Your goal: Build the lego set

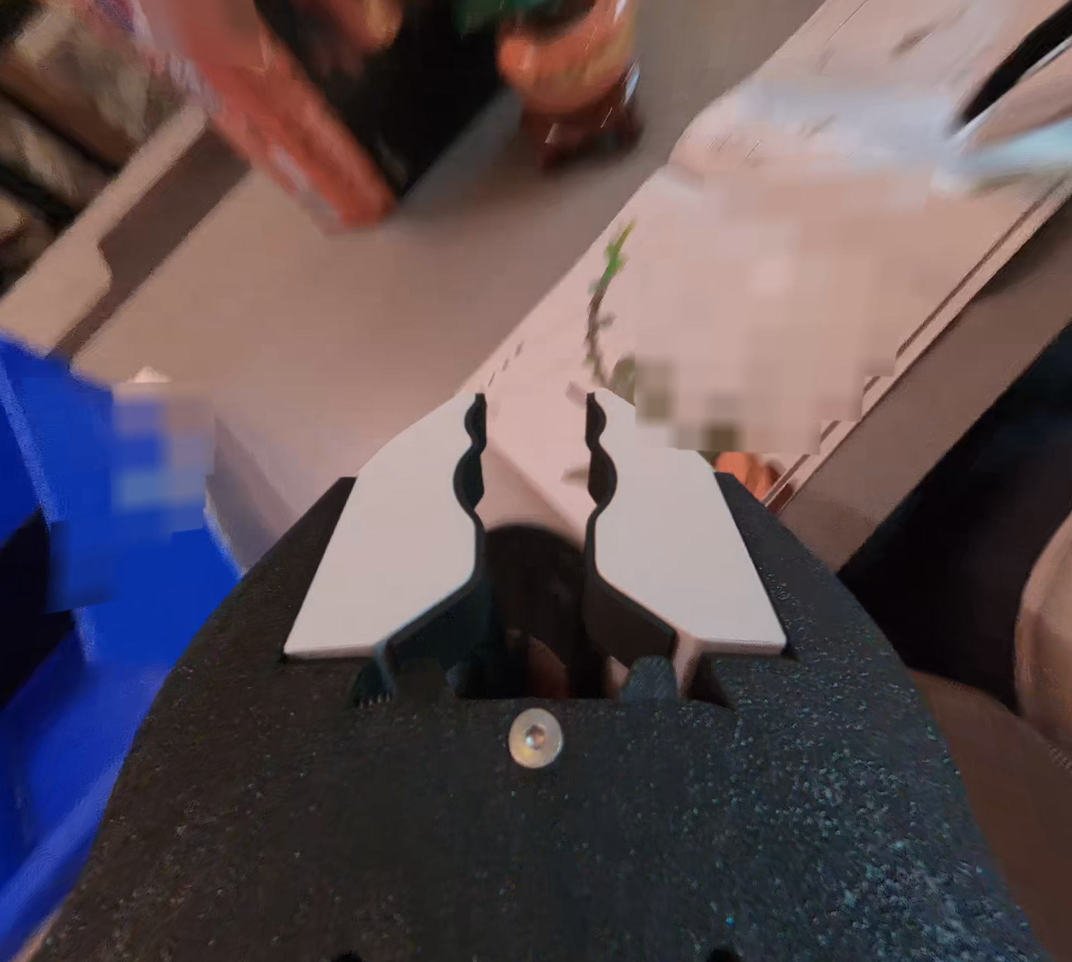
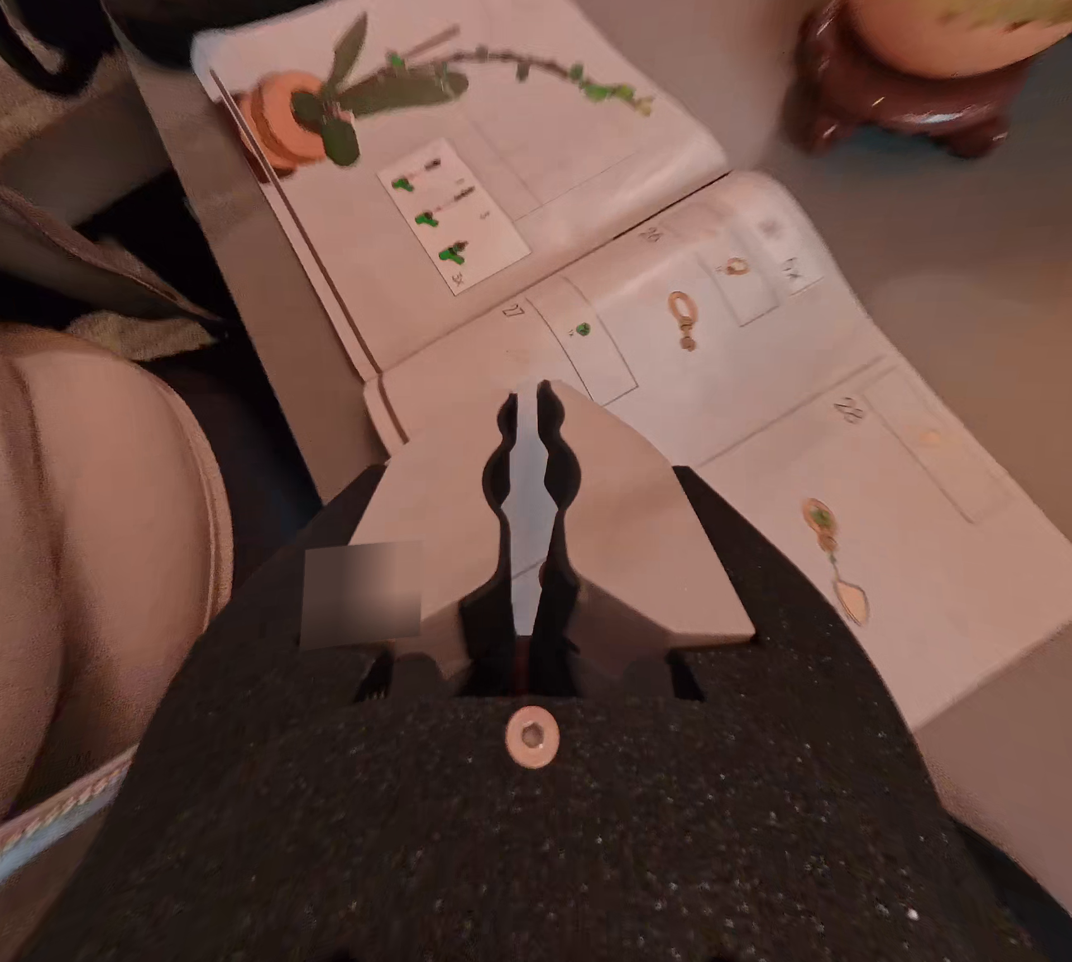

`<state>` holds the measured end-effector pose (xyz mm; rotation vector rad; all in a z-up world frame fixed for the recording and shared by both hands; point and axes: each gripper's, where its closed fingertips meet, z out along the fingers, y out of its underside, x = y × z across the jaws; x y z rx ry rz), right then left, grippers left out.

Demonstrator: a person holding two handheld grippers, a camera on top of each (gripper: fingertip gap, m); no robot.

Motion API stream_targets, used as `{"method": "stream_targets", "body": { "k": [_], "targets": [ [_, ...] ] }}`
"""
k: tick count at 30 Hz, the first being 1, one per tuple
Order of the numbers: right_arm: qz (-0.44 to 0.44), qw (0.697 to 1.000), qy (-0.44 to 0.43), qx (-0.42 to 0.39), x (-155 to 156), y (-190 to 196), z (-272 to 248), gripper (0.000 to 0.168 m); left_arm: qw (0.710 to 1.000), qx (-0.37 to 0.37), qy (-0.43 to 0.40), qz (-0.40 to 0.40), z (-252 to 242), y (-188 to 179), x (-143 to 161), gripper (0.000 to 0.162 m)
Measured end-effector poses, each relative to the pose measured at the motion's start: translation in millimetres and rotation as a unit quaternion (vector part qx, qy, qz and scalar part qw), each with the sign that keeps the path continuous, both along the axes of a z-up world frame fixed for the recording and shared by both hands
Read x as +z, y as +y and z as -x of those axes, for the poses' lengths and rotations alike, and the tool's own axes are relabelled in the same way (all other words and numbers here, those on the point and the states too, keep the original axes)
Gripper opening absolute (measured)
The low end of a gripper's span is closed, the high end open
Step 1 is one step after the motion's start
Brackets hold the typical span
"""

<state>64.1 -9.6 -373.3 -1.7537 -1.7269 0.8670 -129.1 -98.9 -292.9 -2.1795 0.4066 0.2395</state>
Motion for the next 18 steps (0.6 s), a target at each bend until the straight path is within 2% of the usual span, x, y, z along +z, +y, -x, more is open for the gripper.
{"method": "stream_targets", "body": {
  "k": [2,4,7,8,9,11,13,15,17,18],
  "targets": [
    [-0.01,0.999,-0.04,-0.001,-17,3,6,0.005,0.996,-0.071,-0.046,-0.015,-37,20,-3,0.027],
    [0.011,0.999,-0.044,-0.003,-22,3,11,0.002,0.987,-0.128,-0.081,0.059,-70,26,-38,0.018],
    [0.03,0.999,-0.044,-0.009,-23,4,12,0.003,0.982,-0.113,-0.039,0.148,-67,27,-93,0.006],
    [0.019,0.999,-0.045,-0.013,-23,7,11,0.007,0.979,-0.113,-0.032,0.167,-64,24,-101,0.003],
    [0.01,0.999,-0.045,-0.019,-22,11,11,0.016,0.98,-0.111,-0.048,0.16,-65,25,-98,0.004],
    [0.03,0.998,0.008,-0.059,-4,26,24,0.053,0.983,-0.097,-0.009,0.156,-48,27,-91,0.006],
    [0.059,0.987,0.084,-0.122,22,57,41,0.084,0.992,-0.105,0.022,0.064,-36,52,-54,0.013],
    [0.061,0.975,0.141,-0.162,39,88,58,0.104,0.988,-0.147,-0.016,-0.045,-36,87,-8,0.019],
    [0.029,0.967,0.169,-0.187,45,112,74,0.111,0.961,-0.257,-0.053,-0.084,-47,116,13,0.05],
    [0.003,0.966,0.177,-0.187,45,119,82,0.112,0.945,-0.312,-0.056,-0.075,-50,128,8,0.063]
  ]
}}
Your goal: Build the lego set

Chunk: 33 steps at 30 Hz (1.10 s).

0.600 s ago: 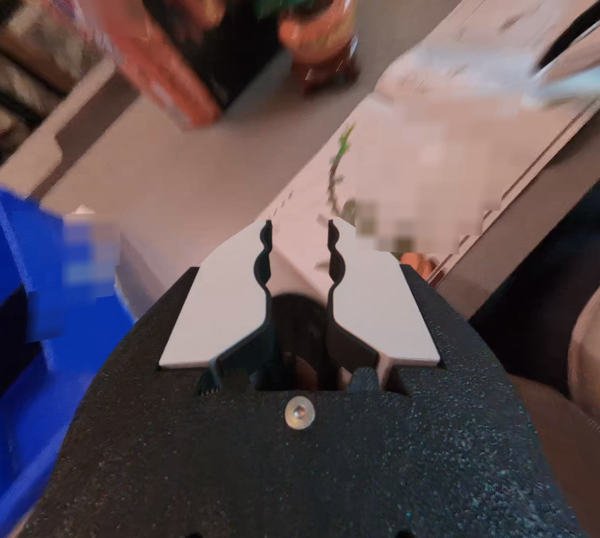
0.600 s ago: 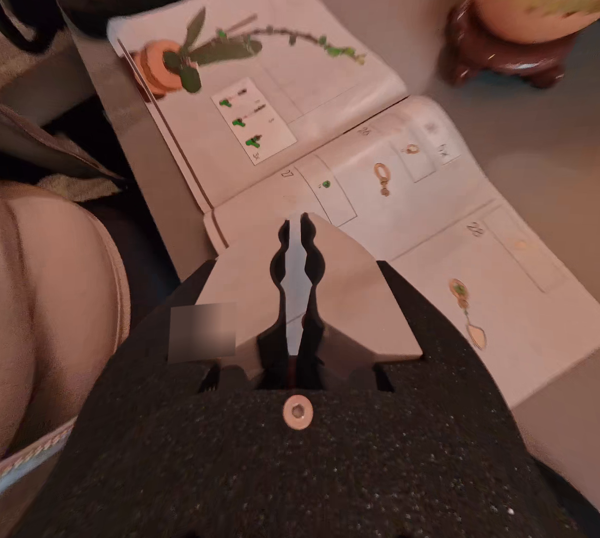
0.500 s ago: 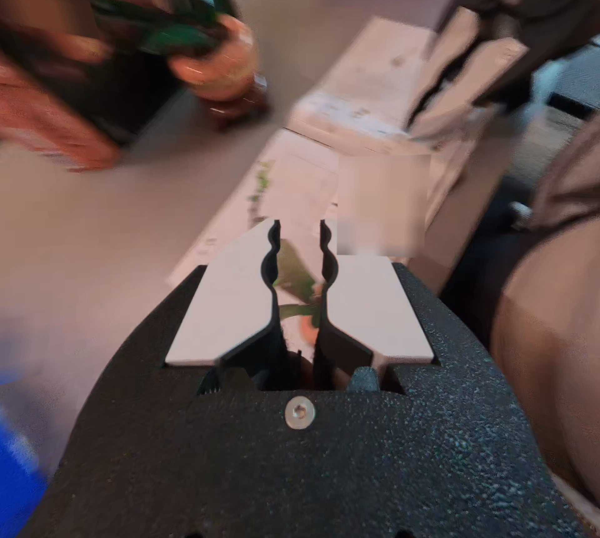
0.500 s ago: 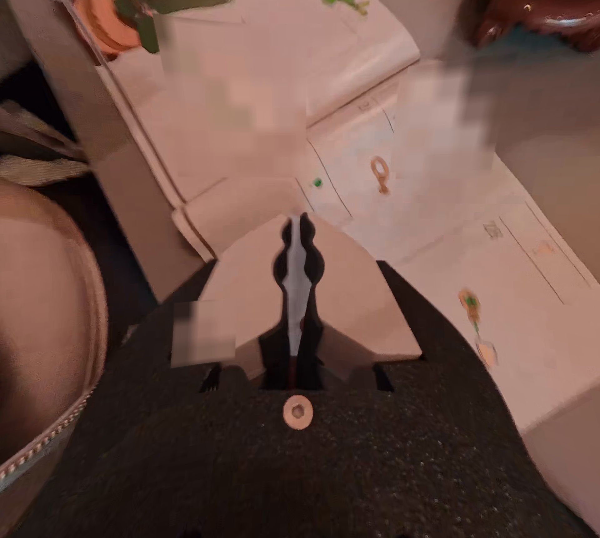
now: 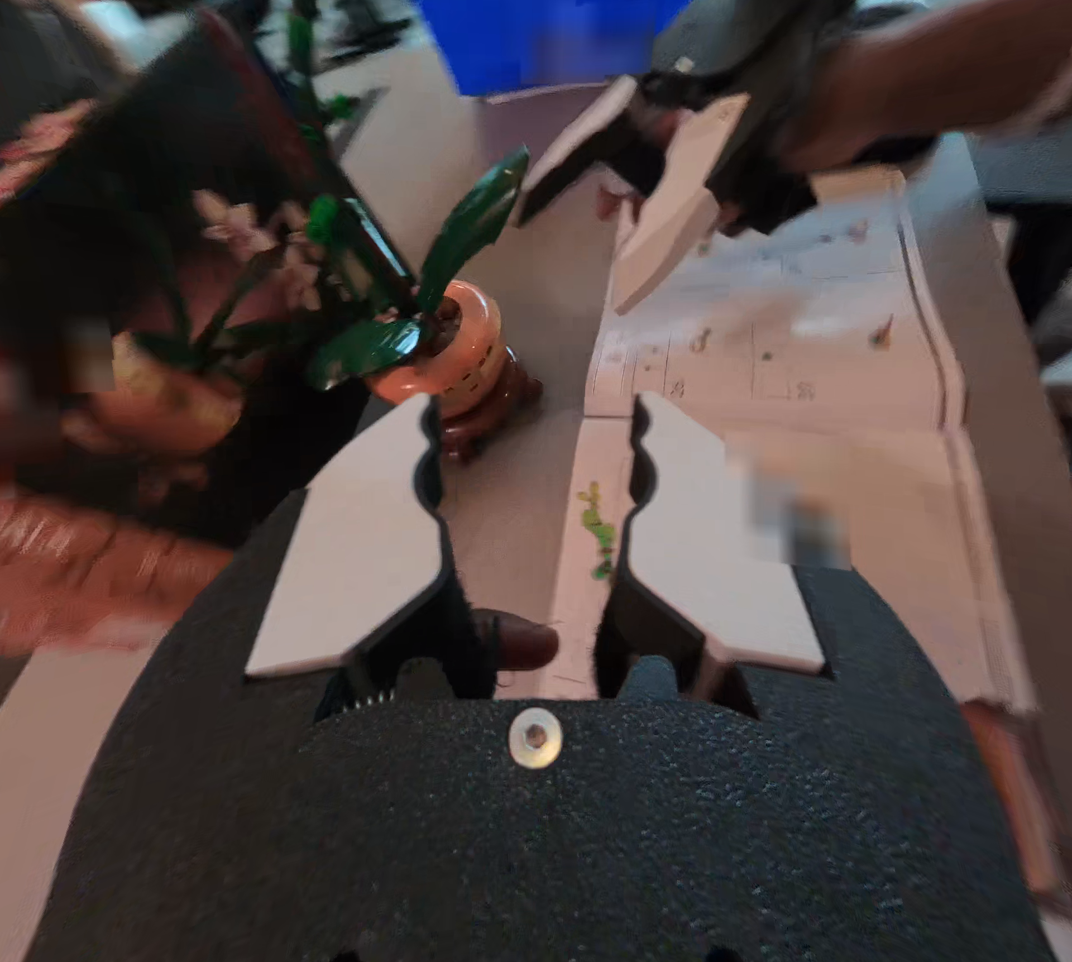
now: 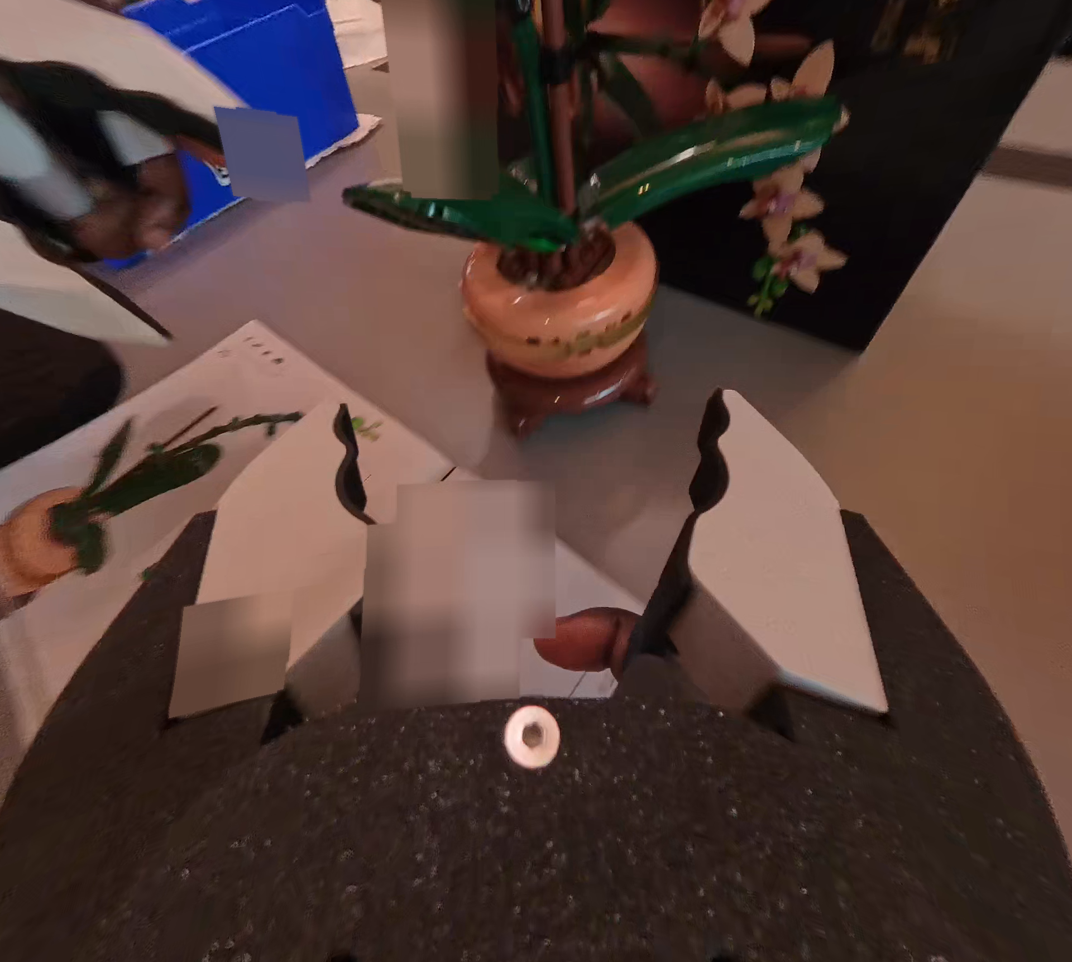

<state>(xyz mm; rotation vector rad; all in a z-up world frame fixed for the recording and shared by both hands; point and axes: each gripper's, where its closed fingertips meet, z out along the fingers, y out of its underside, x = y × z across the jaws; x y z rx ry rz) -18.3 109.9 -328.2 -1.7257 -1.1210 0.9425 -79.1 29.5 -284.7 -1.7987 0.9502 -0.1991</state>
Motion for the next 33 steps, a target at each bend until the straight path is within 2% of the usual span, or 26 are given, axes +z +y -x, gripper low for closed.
{"method": "stream_targets", "body": {
  "k": [1,3,5,9,12,13,14,18,23,26,29,33],
  "targets": [
    [-0.023,1.0,-0.001,-0.001,-1,5,8,0.111,0.999,-0.035,0.02,0.015,5,16,-12,0.073],
    [-0.049,0.999,-0.001,0.002,-3,11,22,0.108,0.996,-0.057,0.045,0.048,20,50,-43,0.076],
    [-0.062,0.998,-0.004,0.004,-7,15,32,0.106,0.994,-0.066,0.013,0.085,24,74,-65,0.079],
    [-0.083,0.996,0.008,0.012,-7,17,50,0.101,0.99,-0.089,-0.091,0.057,12,102,-63,0.073],
    [-0.123,0.992,-0.002,0.029,-5,21,58,0.097,0.988,-0.1,-0.095,0.068,7,102,-63,0.07],
    [-0.129,0.991,-0.005,0.039,-5,23,57,0.085,0.989,-0.095,-0.09,0.064,9,100,-63,0.07],
    [-0.132,0.989,-0.002,0.066,-4,21,56,0.079,0.99,-0.095,-0.086,0.064,11,95,-64,0.068],
    [-0.128,0.97,-0.006,0.208,-5,8,54,0.079,0.991,-0.08,-0.087,0.055,14,74,-63,0.058],
    [-0.13,0.915,0.014,0.381,-4,-3,52,0.079,0.994,-0.062,-0.071,0.05,10,50,-64,0.059],
    [-0.122,0.883,0.03,0.452,-4,-4,55,0.08,0.995,-0.052,-0.073,0.054,10,41,-63,0.058],
    [-0.102,0.869,0.036,0.484,-4,-2,59,0.08,0.994,-0.05,-0.079,0.056,11,36,-65,0.053],
    [-0.078,0.884,0.004,0.461,-8,12,55,0.078,0.994,-0.044,-0.085,0.055,13,31,-60,0.051]
  ]
}}
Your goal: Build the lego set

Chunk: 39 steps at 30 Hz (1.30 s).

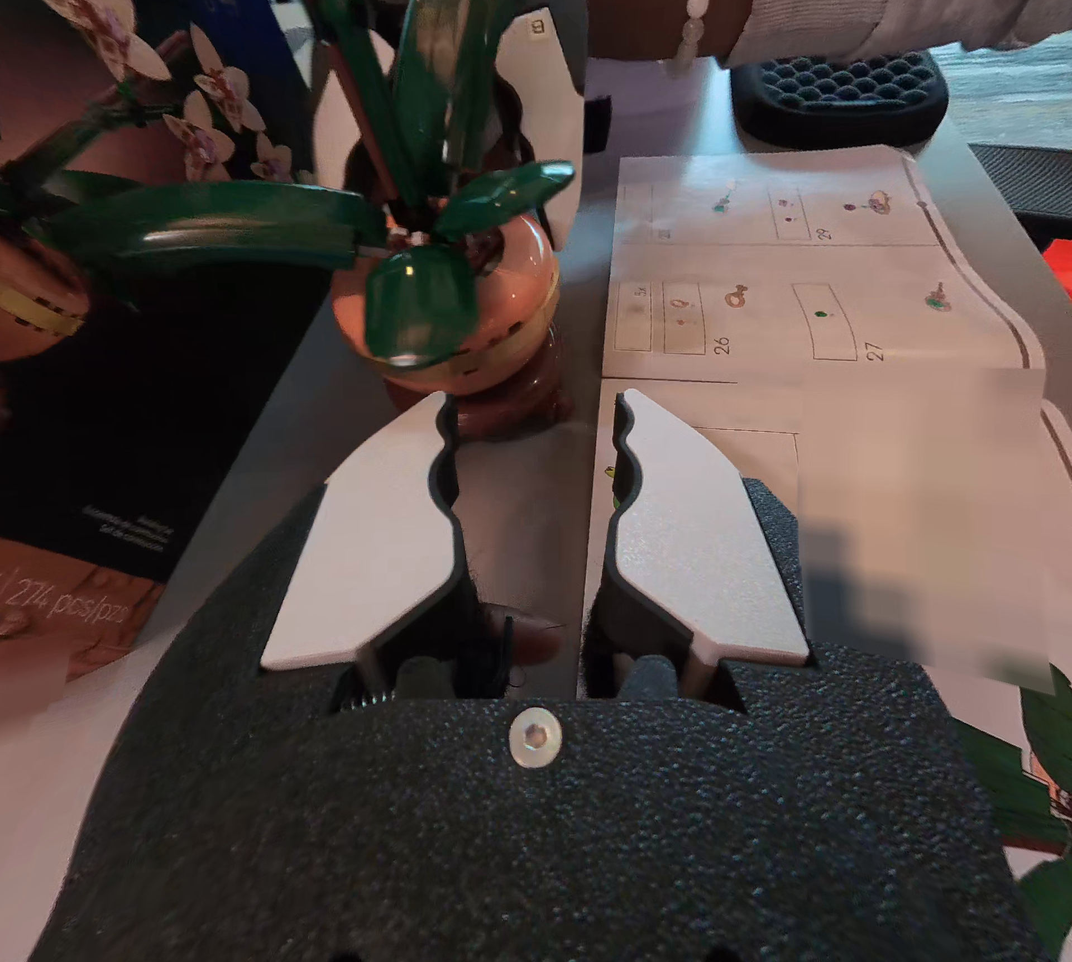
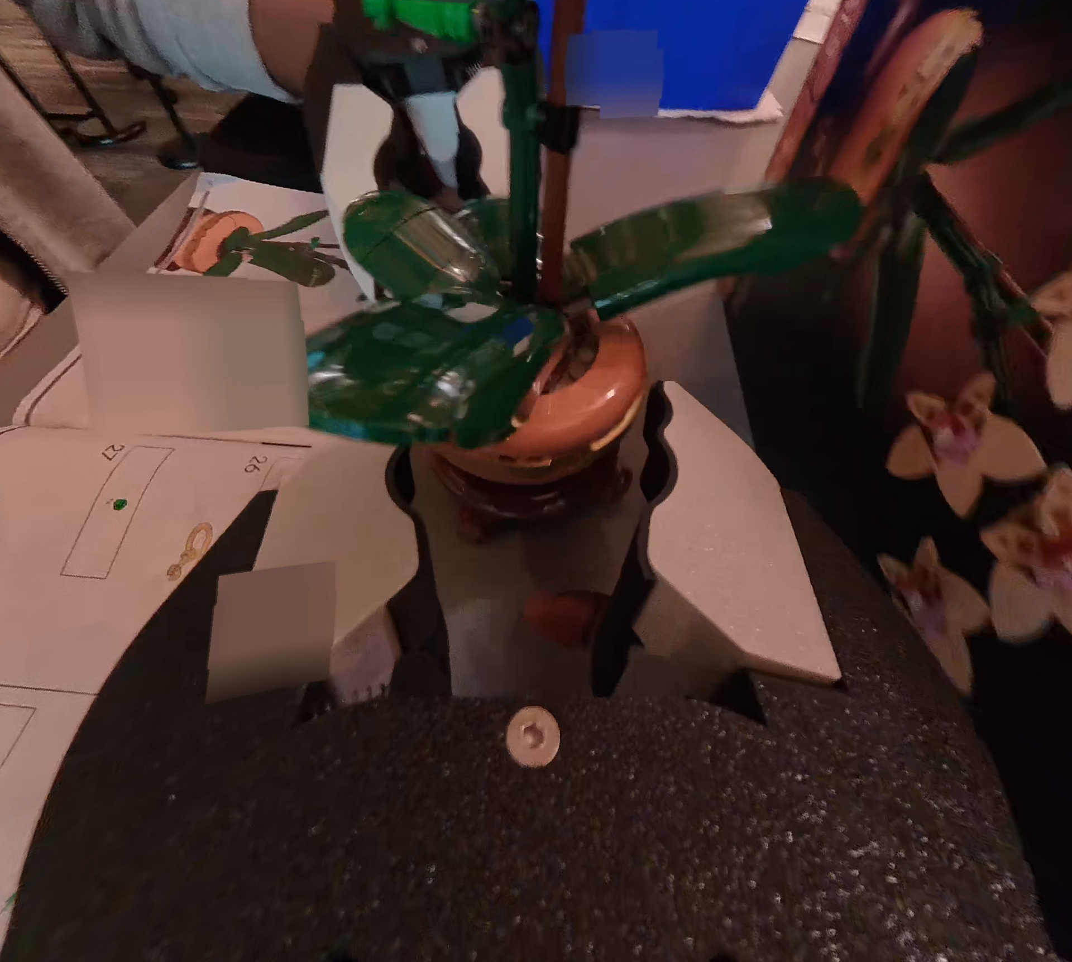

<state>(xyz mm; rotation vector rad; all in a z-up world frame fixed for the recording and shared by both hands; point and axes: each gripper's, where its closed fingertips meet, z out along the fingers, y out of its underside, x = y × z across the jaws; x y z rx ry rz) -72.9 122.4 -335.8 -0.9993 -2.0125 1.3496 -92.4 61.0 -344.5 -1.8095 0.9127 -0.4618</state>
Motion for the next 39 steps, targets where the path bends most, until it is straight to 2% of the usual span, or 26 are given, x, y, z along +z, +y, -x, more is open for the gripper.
{"method": "stream_targets", "body": {
  "k": [4,7,12,14,17,18,19,21,22,23,24,25,26,28,30,31,32,33,35,36,37,39],
  "targets": [
    [0.016,0.995,0.039,-0.088,16,16,-25,0.076,0.999,0.032,-0.008,-0.027,13,-4,16,0.052],
    [0.028,0.981,0.017,-0.193,20,29,-51,0.069,0.997,0.068,-0.009,-0.047,24,-7,28,0.053],
    [0.081,0.92,-0.015,-0.383,22,21,-118,0.063,0.976,0.187,-0.001,-0.11,41,-28,67,0.056],
    [0.094,0.898,0.015,-0.43,32,5,-139,0.073,0.961,0.244,-0.017,-0.132,43,-42,85,0.074],
    [0.072,0.88,0.088,-0.461,57,-29,-155,0.094,0.948,0.278,-0.086,-0.133,23,-65,102,0.101],
    [0.053,0.874,0.11,-0.47,64,-39,-157,0.102,0.944,0.287,-0.097,-0.134,16,-72,105,0.117],
    [0.032,0.866,0.13,-0.482,72,-47,-159,0.107,0.939,0.301,-0.098,-0.136,13,-76,106,0.131],
    [-0.009,0.85,0.154,-0.504,82,-57,-161,0.115,0.928,0.332,-0.08,-0.149,13,-87,107,0.142],
    [-0.031,0.836,0.162,-0.523,85,-57,-163,0.11,0.922,0.346,-0.073,-0.161,15,-92,109,0.141],
    [-0.053,0.818,0.178,-0.545,91,-55,-169,0.068,0.916,0.353,-0.071,-0.177,16,-100,112,0.121],
    [-0.076,0.802,0.211,-0.554,101,-57,-174,0.001,0.908,0.358,-0.072,-0.206,19,-111,118,0.061],
    [-0.09,0.798,0.238,-0.547,109,-61,-176,0.0,0.891,0.369,-0.089,-0.248,25,-124,130,0.0],
    [-0.09,0.799,0.233,-0.547,109,-62,-177,0.0,0.878,0.38,-0.108,-0.27,33,-133,138,0.0],
    [-0.091,0.805,0.225,-0.541,108,-63,-176,0.0,0.885,0.371,-0.106,-0.262,39,-137,141,0.0],
    [-0.095,0.795,0.236,-0.551,109,-58,-177,0.033,0.894,0.352,-0.093,-0.26,40,-138,139,0.0],
    [-0.089,0.792,0.244,-0.553,108,-56,-176,0.049,0.889,0.365,-0.09,-0.261,45,-137,136,0.006],
    [-0.081,0.794,0.243,-0.551,104,-54,-173,0.065,0.879,0.383,-0.089,-0.27,53,-135,135,0.047],
    [-0.07,0.798,0.232,-0.552,99,-50,-171,0.081,0.871,0.394,-0.084,-0.281,59,-131,133,0.096],
    [-0.064,0.799,0.209,-0.559,87,-43,-172,0.041,0.874,0.415,-0.065,-0.246,69,-123,116,0.109],
    [-0.069,0.794,0.213,-0.565,86,-40,-175,0.001,0.88,0.417,-0.053,-0.22,72,-123,106,0.04],
    [-0.068,0.792,0.219,-0.566,85,-38,-176,0.0,0.88,0.418,-0.055,-0.22,73,-125,105,0.0],
    [-0.059,0.794,0.21,-0.567,78,-32,-177,0.0,0.864,0.432,-0.072,-0.249,82,-128,112,0.0]
  ]
}}
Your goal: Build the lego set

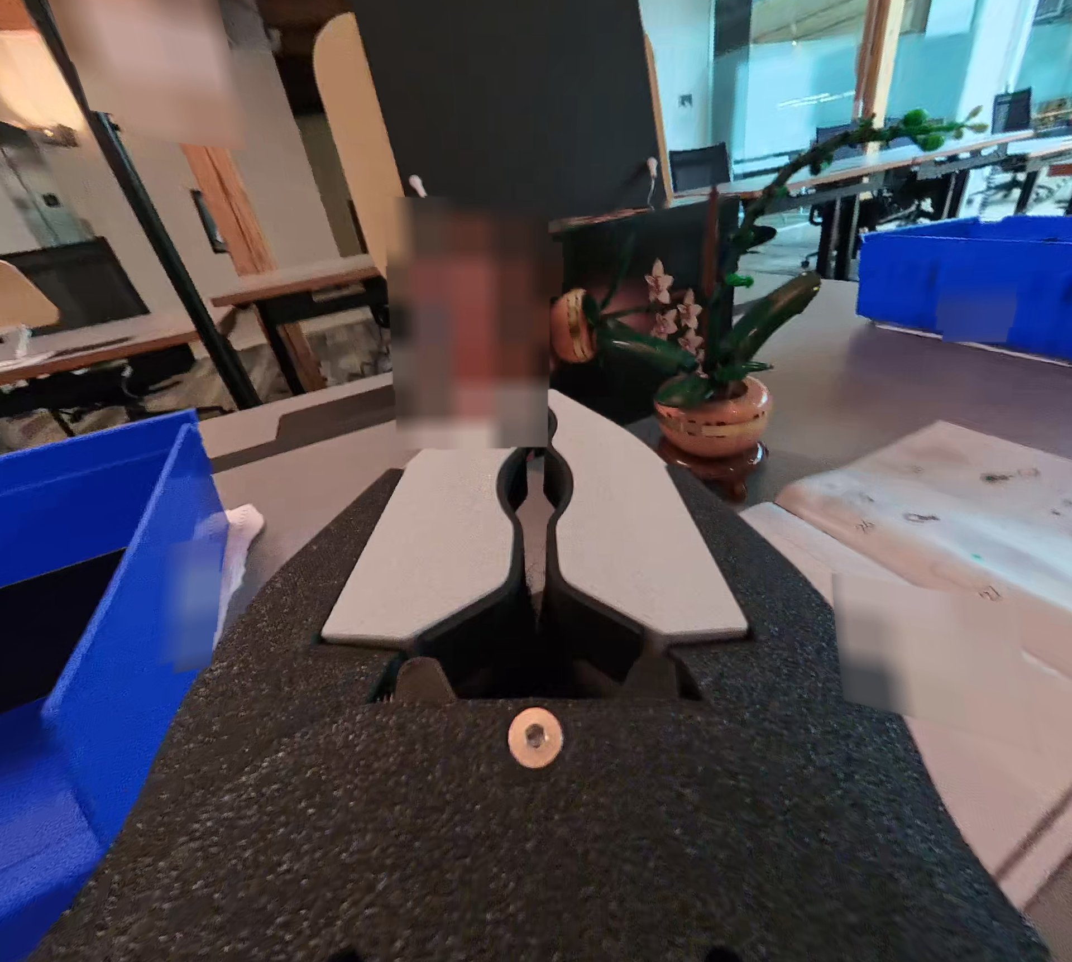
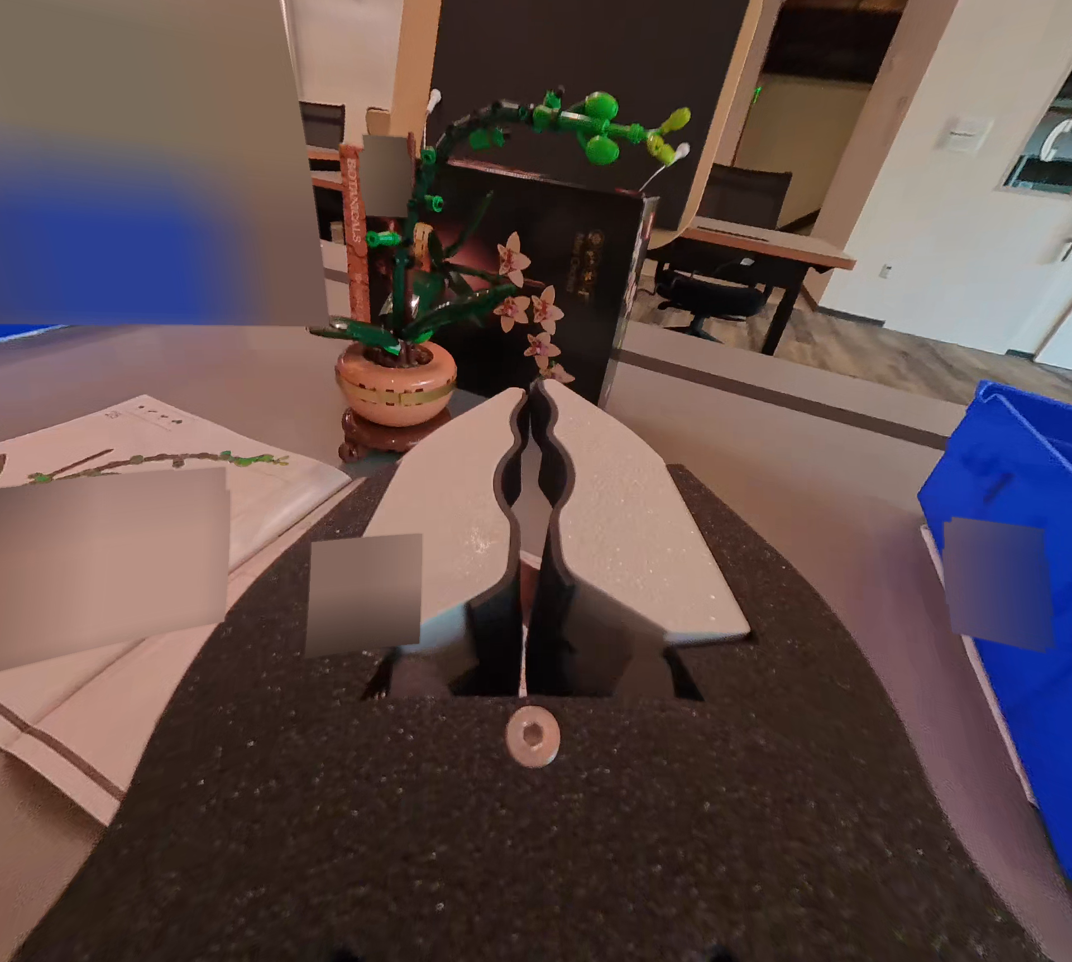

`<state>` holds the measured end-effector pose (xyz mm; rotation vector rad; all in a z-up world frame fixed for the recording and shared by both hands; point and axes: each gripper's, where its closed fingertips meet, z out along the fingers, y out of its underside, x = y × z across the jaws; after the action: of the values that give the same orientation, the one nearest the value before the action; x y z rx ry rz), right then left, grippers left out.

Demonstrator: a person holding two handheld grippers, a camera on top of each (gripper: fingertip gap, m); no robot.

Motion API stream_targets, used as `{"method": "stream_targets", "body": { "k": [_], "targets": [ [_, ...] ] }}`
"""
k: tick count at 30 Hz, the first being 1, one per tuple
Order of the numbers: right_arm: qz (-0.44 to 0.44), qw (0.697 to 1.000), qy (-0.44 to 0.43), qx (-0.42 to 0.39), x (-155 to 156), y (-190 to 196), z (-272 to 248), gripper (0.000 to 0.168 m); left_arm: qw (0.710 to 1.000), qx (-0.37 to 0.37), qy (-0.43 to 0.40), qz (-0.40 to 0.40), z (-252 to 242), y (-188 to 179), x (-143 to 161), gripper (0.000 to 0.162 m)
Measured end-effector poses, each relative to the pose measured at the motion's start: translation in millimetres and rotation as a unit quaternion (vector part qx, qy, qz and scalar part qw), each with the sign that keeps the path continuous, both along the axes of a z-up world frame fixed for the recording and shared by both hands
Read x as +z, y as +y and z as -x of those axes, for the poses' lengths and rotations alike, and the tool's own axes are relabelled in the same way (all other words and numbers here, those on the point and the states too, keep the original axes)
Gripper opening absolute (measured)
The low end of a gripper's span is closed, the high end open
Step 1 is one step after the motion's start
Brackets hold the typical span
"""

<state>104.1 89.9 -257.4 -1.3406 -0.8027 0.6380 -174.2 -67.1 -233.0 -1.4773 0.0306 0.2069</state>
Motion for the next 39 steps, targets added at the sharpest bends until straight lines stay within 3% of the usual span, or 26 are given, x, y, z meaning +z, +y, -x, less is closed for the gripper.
{"method": "stream_targets", "body": {
  "k": [4,8,11,13,18,22,29,39],
  "targets": [
    [0.029,0.999,-0.027,0.019,-19,9,2,0.011,0.999,-0.032,0.008,0.02,2,9,-17,0.006],
    [0.104,0.993,-0.042,0.04,-30,20,-7,0.006,0.995,-0.042,-0.027,0.083,9,21,-57,0.011],
    [0.142,0.988,-0.037,0.051,-43,30,-13,0.006,0.993,-0.055,-0.035,0.098,8,25,-62,0.01],
    [0.164,0.982,-0.02,0.089,-51,28,-12,0.005,0.991,-0.061,-0.042,0.107,8,26,-65,0.01],
    [0.2,0.966,0.096,0.134,-32,32,-24,0.003,0.993,-0.07,-0.035,0.092,5,23,-62,0.011],
    [0.19,0.966,0.105,0.138,-29,30,-25,0.003,0.993,-0.07,-0.036,0.085,5,22,-60,0.013],
    [0.173,0.976,-0.002,0.135,-49,22,-5,0.005,0.993,-0.065,-0.021,0.095,3,23,-63,0.016],
    [0.131,0.984,-0.014,0.119,-46,18,-6,0.005,0.975,-0.07,0.094,0.187,-18,33,-90,0.03]
  ]
}}
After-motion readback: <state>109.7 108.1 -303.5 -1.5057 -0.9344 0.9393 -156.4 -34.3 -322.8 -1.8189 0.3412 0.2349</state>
